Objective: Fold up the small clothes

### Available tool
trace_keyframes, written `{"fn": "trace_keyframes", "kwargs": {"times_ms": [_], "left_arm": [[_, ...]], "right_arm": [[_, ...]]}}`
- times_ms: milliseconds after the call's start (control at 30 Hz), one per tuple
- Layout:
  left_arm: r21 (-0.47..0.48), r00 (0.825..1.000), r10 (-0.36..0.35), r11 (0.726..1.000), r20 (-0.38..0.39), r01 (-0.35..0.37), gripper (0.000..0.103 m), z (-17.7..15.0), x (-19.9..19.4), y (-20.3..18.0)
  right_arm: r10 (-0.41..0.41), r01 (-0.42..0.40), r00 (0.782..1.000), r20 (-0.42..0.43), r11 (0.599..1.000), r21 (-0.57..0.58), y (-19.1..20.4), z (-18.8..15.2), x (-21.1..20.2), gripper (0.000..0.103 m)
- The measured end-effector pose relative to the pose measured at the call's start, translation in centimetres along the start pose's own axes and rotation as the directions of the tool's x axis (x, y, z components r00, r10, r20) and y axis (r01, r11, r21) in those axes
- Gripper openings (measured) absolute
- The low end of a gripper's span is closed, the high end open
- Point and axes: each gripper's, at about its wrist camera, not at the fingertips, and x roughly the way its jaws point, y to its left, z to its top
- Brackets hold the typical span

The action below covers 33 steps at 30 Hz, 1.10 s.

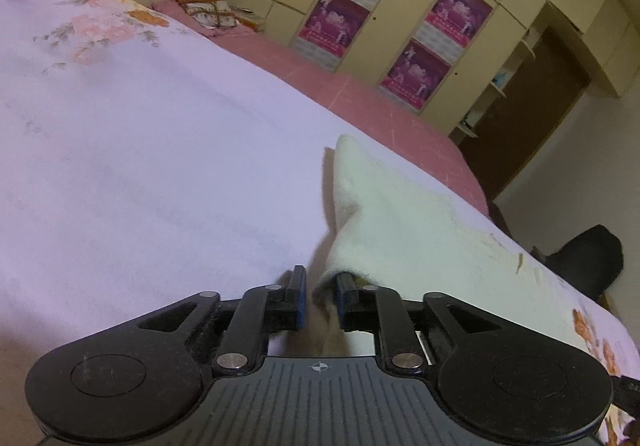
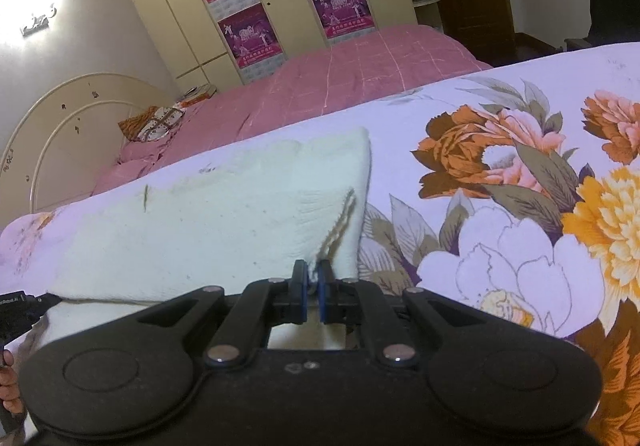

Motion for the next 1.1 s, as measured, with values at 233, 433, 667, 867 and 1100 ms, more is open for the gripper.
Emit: {"fn": "trace_keyframes", "kwargs": {"times_ms": [233, 433, 667, 867, 1100], "left_arm": [[0.069, 0.995, 0.017, 0.997, 0.097, -0.024, 0.020, 0.6, -3.0, -0.2], [0.196, 0.996, -0.032, 0.981, 0.086, 0.015, 0.054, 2.6, -1.5, -4.1], [0.388, 0.996, 0.054, 0.921, -0.065, -0.024, 0.079, 1.8, 4.3, -7.9], [0.376, 0.991, -0.019, 0.926, 0.135, -0.033, 0.072, 3.2, 0.1, -7.9], [0.490, 1.000, 0.015, 0.871, 0.017, -0.022, 0.072, 0.4, 2.2, -8.6]], "right_arm": [[0.018, -0.017, 1.000, 0.003, 0.999, -0.035, 0.4, -0.4, -0.8, 0.006], [-0.069, 0.070, 0.993, 0.092, 0.998, -0.002, 0.3, -0.4, -1.6, 0.029], [-0.065, 0.072, 0.995, 0.077, 0.993, -0.092, 1.1, 0.7, 0.8, 0.008], [-0.073, 0.083, 0.994, 0.082, 0.989, -0.121, 0.4, 0.8, 0.9, 0.008], [-0.054, 0.064, 0.996, 0.075, 0.988, -0.144, 0.5, 0.0, 1.9, 0.003]]}}
